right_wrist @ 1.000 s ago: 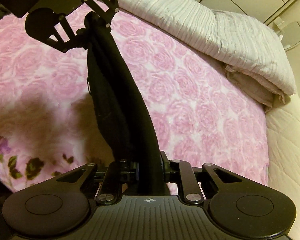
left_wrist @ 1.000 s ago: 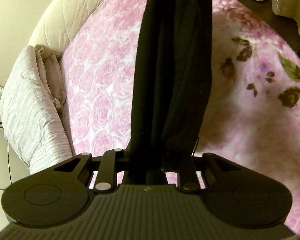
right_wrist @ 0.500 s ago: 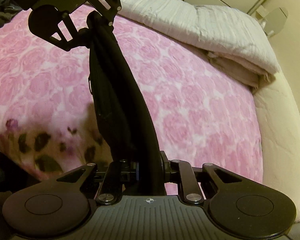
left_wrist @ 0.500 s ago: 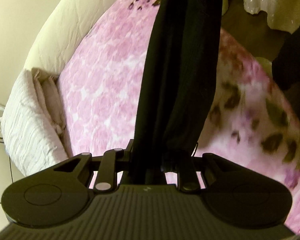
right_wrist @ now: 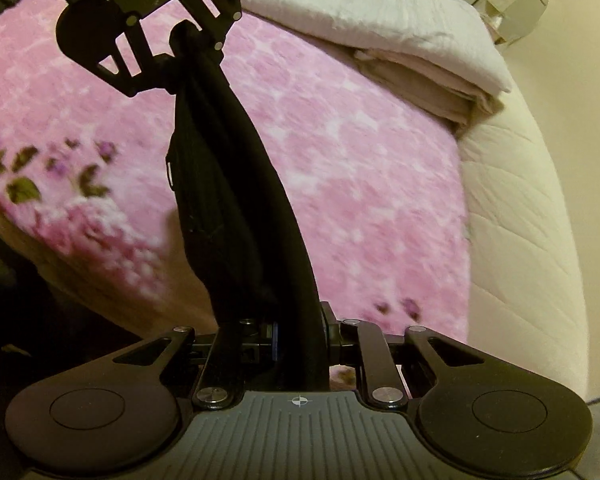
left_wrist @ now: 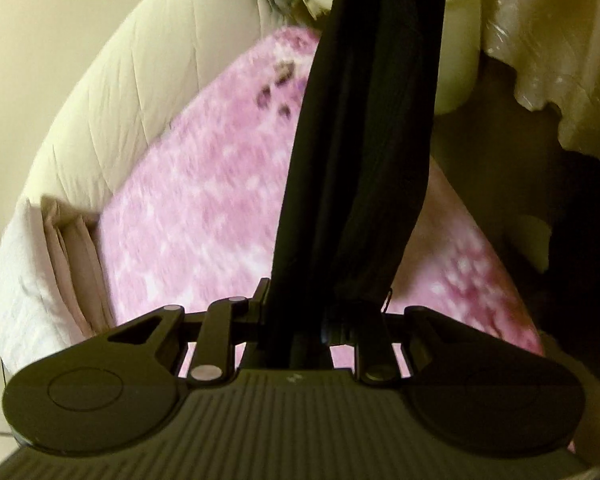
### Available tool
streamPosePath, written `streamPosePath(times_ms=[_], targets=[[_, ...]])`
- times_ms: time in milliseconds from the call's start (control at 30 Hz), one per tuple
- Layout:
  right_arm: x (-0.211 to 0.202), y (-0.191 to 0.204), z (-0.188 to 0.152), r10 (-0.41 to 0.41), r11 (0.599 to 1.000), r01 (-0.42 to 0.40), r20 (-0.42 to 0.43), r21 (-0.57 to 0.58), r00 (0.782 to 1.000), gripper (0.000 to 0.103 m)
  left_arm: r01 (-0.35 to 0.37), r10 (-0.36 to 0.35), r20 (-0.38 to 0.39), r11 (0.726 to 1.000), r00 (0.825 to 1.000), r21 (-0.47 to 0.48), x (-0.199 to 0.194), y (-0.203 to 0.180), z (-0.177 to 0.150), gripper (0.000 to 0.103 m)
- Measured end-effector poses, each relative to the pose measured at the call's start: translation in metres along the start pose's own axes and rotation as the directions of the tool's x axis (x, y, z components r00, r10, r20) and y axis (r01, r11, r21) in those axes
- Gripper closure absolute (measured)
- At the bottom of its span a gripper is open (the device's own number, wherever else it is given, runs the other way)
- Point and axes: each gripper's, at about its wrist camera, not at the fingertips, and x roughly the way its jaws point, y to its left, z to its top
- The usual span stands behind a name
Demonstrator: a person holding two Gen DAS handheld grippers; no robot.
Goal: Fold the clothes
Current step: 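Grasp the folded bundle edge with both grippers and lift it up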
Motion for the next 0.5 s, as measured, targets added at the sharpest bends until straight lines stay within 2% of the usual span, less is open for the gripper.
streamPosePath(times_ms=[67, 167, 333, 500], targets=[[0.002, -0.017, -0.008, -0.022, 1.0, 0.022, -0.013, 0.0, 1.0, 0.086, -0.012, 0.011, 0.035, 1.0, 0.999, 0.017, 0.009, 0.014, 0.012, 0.084], [0.009, -0.045, -0.016, -0.043, 0.999, 0.043, -0.018, 0.007, 0.999, 0.086, -0.032, 0.029, 0.046, 0.998, 0.999, 0.058, 0.027, 0.036, 0.031, 0.083], [0.039, -0.111, -0.019, -0.042, 0.999, 0.042, 0.008, 0.008, 0.999, 0.086, -0.073, 0.072, 0.014, 0.996, 0.997, 0.053, 0.065, 0.091, 0.066, 0.083], [0.089, -0.208, -0.021, -0.035, 0.998, 0.04, 0.095, -0.054, 0.995, 0.086, -0.164, 0.163, -0.066, 0.986, 0.984, -0.011, 0.116, 0.158, 0.107, 0.083]])
